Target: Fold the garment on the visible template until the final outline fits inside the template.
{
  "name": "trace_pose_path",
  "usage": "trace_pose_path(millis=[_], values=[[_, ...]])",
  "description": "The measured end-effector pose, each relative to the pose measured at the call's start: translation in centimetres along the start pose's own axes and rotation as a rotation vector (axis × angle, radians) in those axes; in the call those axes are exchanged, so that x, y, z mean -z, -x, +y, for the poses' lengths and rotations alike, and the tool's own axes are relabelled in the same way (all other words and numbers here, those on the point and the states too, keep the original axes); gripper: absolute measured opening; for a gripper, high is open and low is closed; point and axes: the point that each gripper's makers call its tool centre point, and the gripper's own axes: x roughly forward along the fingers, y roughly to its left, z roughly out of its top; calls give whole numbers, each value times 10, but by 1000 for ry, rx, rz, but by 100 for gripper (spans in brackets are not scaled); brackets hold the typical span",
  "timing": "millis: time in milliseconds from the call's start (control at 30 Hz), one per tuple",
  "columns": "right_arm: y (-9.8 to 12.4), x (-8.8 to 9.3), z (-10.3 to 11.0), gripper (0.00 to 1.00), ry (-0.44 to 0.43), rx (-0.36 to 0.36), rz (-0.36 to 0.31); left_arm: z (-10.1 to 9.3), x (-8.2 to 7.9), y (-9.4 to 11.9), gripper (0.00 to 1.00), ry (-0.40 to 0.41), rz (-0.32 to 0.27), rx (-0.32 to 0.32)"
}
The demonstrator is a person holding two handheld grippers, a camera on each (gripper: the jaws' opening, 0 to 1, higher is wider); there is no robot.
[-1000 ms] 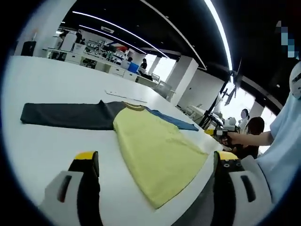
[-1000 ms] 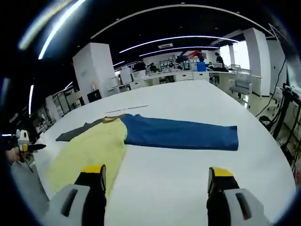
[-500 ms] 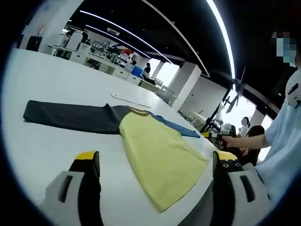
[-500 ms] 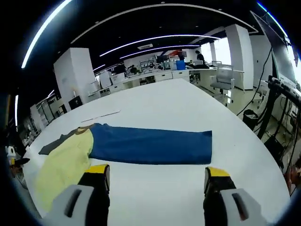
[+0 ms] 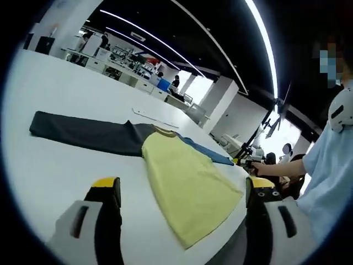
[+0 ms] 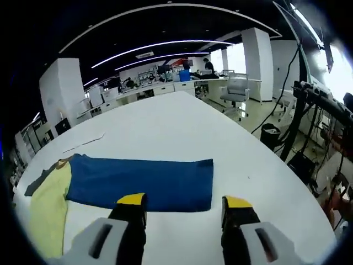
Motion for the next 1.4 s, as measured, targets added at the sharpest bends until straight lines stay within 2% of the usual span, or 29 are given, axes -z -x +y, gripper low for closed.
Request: trace_pose_path(millis=[133,233,333,367,500,567,667,800,1100,1267,1400], values=[[0,1,0,40,-2,-3,8,1,0,-3,90,8,-2,-5],[-2,5,-1,36,6,1,26,-3,-2,-6,89,15,-13,6],[-3,6,-6,33,-44,9,23,-6,-2,-10,88,17,-12,14],[-3,4,-6,32,-50,11,11,-7,-2,-10,88,16,-13,17],[-6,7,-8,21,-31,0,32,-8,1,-11,86,23,-9,20],[-7,6,-11,21,-71,-1,28,-9,2,-10,85,28,-11,21],[-16,4,-23,16,-84,3,24,-11,3,-9,84,31,-11,24],[-30,0,-39,0,-102,5,20,-12,2,-8,83,36,-26,27],[-39,-12,-49,0,-74,14,5,-12,2,-9,81,38,-33,30],[-34,-28,-24,0,-37,-70,-27,-16,0,-11,82,13,-43,44],[-34,-39,-6,0,-21,-109,-41,-20,1,-12,81,1,-41,54]])
